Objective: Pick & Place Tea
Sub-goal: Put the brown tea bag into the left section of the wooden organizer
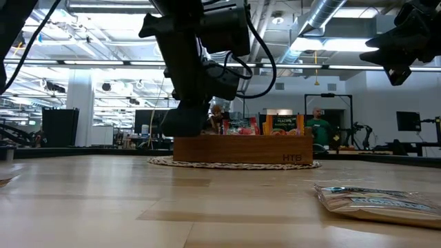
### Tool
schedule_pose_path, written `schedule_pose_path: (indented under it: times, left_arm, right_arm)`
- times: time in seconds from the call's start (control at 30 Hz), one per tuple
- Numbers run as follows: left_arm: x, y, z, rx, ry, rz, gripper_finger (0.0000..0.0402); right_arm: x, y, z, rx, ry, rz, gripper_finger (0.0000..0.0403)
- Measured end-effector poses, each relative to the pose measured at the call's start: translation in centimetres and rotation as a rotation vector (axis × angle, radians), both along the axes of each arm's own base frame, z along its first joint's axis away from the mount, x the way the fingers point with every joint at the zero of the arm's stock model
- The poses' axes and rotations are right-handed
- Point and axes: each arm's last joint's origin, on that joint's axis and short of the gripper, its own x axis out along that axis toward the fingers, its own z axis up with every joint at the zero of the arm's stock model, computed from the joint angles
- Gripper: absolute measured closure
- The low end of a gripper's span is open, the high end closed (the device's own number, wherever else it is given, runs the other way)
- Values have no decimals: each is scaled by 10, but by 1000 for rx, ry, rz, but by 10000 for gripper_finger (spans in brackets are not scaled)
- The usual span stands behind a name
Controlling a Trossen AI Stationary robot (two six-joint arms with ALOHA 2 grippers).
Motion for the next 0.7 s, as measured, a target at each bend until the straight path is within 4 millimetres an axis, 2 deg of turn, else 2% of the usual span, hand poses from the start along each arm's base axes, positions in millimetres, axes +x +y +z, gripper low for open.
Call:
schedule_pose_path:
  times: [0.2,0.7]
  left_arm:
    - [0,-1,-1,-22,3,-5,387]
    - [0,0,0,-14,4,-1,293]
  right_arm:
    - [0,0,1,4,-8,0,280]
    - [0,0,2,10,-21,0,280]
